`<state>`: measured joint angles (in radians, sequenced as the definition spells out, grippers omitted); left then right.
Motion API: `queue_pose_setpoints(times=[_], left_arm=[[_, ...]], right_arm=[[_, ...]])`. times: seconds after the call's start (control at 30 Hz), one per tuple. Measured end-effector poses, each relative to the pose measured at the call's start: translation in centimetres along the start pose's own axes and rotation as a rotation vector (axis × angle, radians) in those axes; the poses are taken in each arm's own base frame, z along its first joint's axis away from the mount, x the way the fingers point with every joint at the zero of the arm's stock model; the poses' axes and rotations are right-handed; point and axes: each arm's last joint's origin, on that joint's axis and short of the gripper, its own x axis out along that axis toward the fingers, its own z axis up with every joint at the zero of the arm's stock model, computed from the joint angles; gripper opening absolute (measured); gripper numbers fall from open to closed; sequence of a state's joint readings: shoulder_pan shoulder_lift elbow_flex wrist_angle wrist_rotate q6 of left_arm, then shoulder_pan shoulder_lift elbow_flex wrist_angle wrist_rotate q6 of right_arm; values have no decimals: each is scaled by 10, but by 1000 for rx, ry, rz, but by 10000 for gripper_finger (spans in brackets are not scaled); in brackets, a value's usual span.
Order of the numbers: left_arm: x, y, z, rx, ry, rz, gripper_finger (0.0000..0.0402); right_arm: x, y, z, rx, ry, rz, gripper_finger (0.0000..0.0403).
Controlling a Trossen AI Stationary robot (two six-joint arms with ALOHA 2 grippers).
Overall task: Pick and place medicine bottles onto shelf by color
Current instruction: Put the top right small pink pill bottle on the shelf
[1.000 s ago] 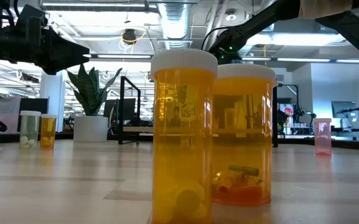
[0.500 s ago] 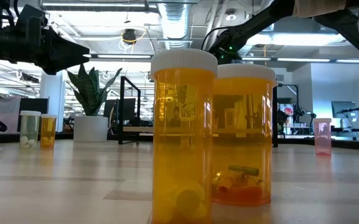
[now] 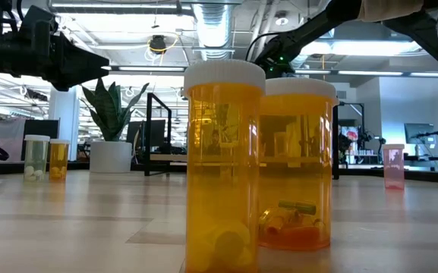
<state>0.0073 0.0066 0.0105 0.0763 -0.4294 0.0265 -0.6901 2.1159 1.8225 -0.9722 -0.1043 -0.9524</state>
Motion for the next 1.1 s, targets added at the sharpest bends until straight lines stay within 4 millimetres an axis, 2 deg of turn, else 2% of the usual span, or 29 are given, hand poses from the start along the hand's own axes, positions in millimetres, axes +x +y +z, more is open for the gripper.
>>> queue_pose_setpoints(times=[0.37, 0.7, 1.1], left_arm=[[0, 0, 0, 0, 0, 0, 249], [0, 0, 0, 0, 0, 0, 249], [0, 0, 0, 0, 0, 0, 249]], right_arm=[[1, 4, 6, -3, -3, 4, 152], [1, 4, 5, 21, 6, -1, 136], [3, 0, -1, 17, -2, -12, 139]])
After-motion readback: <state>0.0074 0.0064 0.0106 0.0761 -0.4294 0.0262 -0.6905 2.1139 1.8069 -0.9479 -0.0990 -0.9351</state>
